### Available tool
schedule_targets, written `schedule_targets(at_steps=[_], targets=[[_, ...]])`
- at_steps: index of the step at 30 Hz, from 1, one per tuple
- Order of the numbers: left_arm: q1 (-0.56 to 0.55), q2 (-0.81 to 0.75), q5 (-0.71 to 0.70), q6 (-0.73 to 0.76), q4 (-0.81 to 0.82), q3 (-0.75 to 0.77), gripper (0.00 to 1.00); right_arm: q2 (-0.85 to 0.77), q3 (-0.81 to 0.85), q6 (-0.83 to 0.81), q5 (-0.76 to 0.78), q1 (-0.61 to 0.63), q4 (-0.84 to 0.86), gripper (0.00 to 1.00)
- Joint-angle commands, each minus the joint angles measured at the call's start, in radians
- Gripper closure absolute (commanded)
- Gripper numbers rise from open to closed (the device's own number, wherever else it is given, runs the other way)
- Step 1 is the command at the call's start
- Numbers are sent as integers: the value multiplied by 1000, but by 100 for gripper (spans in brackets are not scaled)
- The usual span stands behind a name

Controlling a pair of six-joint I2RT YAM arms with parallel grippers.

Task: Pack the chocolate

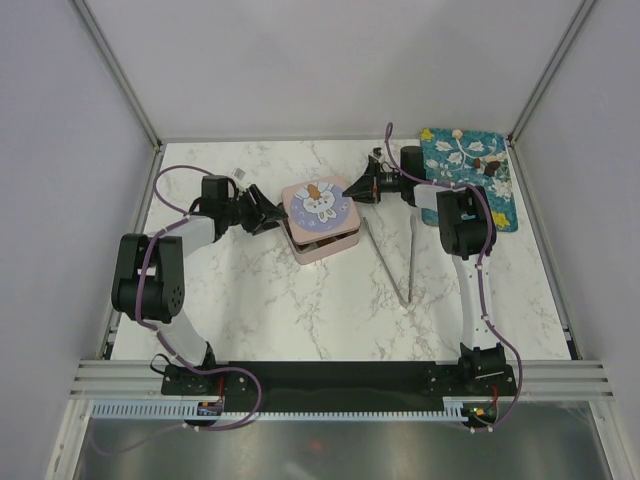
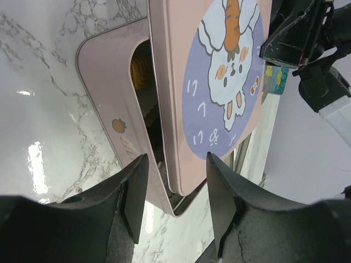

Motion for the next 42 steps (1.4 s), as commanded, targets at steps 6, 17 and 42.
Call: schedule_targets(at_steps=[6, 17, 42], targets=[[-4, -19, -3, 40, 29, 9, 46, -41, -76, 557, -36, 11, 710, 100], [3, -101, -33, 40, -24, 9, 46, -100, -160, 508, -41, 20, 683, 100], [11, -174, -64, 39, -54, -20, 46, -166, -157, 631, 8, 33, 779, 100]])
